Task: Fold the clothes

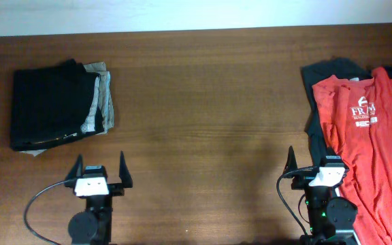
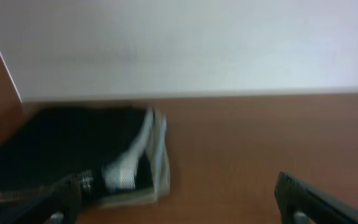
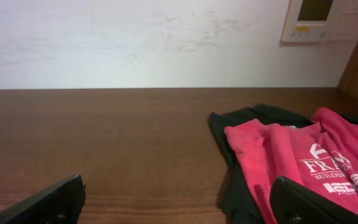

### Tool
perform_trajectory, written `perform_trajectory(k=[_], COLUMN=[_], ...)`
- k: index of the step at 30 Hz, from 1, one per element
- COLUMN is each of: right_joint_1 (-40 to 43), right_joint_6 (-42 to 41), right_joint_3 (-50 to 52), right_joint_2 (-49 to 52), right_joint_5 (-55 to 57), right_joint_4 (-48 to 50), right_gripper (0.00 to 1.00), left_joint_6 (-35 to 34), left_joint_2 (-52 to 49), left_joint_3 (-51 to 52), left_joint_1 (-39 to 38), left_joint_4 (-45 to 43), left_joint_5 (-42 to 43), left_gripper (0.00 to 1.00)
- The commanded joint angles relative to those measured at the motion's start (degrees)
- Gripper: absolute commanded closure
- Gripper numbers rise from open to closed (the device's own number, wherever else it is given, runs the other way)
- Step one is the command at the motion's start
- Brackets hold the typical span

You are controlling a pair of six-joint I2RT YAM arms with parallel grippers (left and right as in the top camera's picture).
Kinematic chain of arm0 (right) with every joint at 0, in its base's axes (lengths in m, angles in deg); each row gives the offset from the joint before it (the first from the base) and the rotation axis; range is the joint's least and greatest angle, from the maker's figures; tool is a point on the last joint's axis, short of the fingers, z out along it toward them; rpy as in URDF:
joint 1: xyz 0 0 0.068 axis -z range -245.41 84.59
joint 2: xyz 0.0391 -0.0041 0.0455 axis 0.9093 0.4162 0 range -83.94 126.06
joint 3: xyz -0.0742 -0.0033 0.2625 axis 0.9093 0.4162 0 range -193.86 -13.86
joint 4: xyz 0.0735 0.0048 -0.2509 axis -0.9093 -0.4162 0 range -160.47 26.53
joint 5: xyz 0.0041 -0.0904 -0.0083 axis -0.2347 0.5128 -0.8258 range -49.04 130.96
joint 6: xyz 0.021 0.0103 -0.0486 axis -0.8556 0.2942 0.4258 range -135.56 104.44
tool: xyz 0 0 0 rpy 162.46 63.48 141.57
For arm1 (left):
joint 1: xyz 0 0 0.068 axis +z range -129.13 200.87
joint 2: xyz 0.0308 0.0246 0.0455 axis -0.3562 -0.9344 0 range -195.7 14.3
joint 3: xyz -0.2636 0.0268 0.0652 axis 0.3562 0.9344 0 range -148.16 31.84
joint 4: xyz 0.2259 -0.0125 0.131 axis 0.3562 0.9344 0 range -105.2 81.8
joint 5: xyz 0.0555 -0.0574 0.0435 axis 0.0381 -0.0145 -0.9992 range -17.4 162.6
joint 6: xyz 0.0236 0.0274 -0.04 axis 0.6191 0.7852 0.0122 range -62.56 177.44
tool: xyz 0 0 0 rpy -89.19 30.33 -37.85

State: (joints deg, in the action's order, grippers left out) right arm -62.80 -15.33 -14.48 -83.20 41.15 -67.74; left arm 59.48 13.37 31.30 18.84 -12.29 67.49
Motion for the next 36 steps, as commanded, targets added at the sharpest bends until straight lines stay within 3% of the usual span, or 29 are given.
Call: perform_trajectory(k=[1, 36], right_joint_1=[-0.3, -0.3], right_joint_6=[-0.1, -0.1], right_joint_3=[0.3, 0.3], right_joint_2=[-0.4, -0.4], right_joint_5=[0.5, 0.5], right_joint_4=[-0.4, -0.4], right_gripper=[0.01, 0.01], left_joint_6=[0.8, 0.8], left_joint_2=[0.7, 0.6], left_joint_3=[0.0, 0.0], left_joint_1=[-0.2, -0.2], left_joint_4=[0.7, 1.4], left_joint_5=[0.9, 0.9], left_gripper=[0.01, 0.01])
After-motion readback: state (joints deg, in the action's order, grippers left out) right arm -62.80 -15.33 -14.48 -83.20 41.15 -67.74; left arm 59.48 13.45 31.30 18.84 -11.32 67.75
